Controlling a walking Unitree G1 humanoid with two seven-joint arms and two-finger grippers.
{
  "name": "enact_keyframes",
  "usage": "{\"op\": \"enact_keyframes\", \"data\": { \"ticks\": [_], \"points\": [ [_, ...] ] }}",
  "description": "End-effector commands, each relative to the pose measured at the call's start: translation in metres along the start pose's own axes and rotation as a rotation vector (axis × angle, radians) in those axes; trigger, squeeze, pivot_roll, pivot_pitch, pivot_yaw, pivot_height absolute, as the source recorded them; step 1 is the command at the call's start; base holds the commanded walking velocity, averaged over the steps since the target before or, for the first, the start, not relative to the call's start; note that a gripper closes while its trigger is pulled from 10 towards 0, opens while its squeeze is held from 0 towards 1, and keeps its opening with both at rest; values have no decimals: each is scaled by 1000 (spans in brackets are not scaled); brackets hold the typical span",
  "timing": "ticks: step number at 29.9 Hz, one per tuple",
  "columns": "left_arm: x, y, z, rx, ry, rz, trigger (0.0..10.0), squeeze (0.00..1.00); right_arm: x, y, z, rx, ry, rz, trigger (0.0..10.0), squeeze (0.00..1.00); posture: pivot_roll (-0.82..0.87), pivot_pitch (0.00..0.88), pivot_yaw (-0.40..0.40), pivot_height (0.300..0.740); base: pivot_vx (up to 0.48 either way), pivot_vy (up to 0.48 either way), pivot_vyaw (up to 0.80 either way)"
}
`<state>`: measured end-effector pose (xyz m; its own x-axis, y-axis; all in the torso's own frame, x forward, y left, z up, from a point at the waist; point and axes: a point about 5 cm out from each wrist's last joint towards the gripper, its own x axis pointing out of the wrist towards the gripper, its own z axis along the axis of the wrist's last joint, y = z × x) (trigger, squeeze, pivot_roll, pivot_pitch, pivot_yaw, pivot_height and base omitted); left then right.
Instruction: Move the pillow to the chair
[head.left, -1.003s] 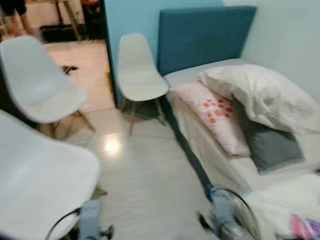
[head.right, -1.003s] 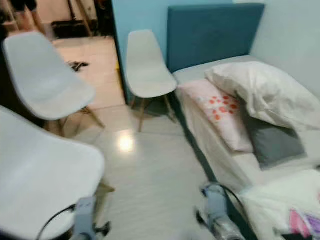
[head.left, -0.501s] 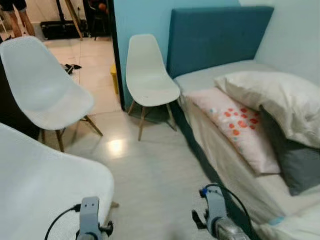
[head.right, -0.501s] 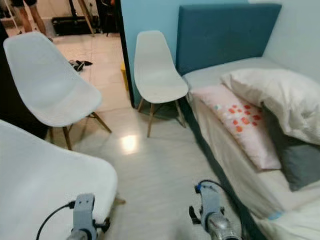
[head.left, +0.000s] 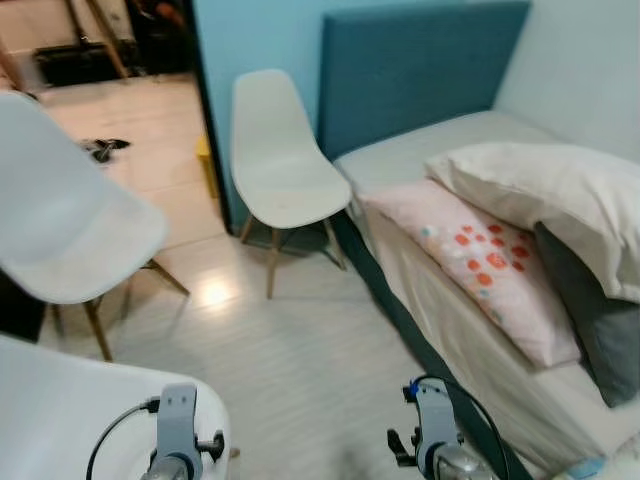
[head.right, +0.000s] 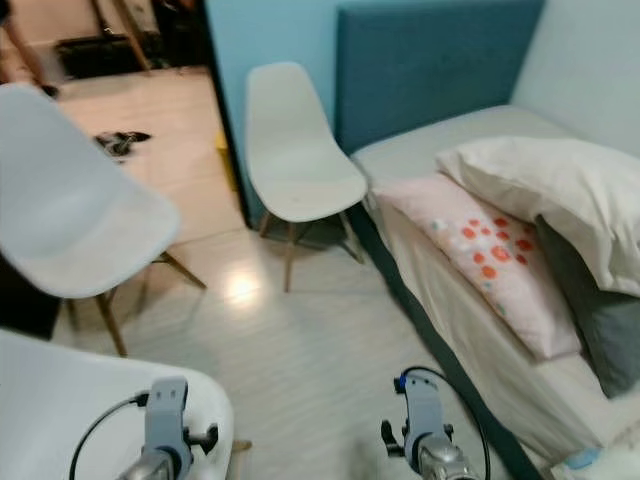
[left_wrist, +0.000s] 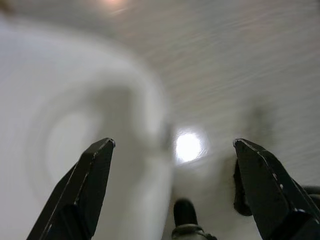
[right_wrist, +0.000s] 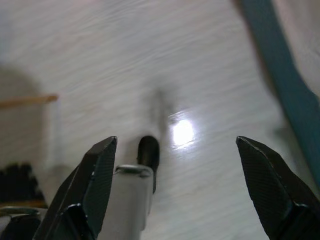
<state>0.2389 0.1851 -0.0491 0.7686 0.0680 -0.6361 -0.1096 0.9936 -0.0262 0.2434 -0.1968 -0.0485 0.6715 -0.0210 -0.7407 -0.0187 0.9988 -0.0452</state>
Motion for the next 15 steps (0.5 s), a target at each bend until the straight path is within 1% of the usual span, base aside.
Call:
{"op": "enact_keyframes", "data": {
  "ticks": [1,4,7,8,10,12,14,15],
  "points": [
    [-2,-2,-7,-8,23,-13,10000,0,0,-3,-1,15,8,-15,10000,0,-162,87,20,740,0,0,-775],
    [-1,-3,-6,-5,21,-13,10000,0,0,-3,0,14,6,-18,10000,0,-164,87,21,740,0,0,-775],
    [-1,-4,-3,25,7,-9,10000,0,0,-4,4,5,-6,-19,10000,0,-166,89,17,740,0,0,-771],
    [0,-4,-2,36,0,-5,10000,0,0,-4,8,-3,-25,-13,10000,0,-164,89,15,740,0,0,-756],
    [0,-4,0,43,-5,-3,10000,0,1,-3,11,-9,-39,-9,10000,0,-164,90,14,740,0,0,-756],
    [0,-4,6,79,-53,-11,10000,0,1,-4,20,-60,-91,2,10000,0,-176,97,17,740,0,0,0],
    [0,-4,6,84,-57,-11,10000,0,0,-4,20,-64,-95,3,10000,0,-181,101,17,740,0,0,0],
    [0,-3,8,88,-76,-10,10000,0,0,-6,21,-70,-107,4,10000,0,-182,103,18,740,0,0,0]
  ]
}}
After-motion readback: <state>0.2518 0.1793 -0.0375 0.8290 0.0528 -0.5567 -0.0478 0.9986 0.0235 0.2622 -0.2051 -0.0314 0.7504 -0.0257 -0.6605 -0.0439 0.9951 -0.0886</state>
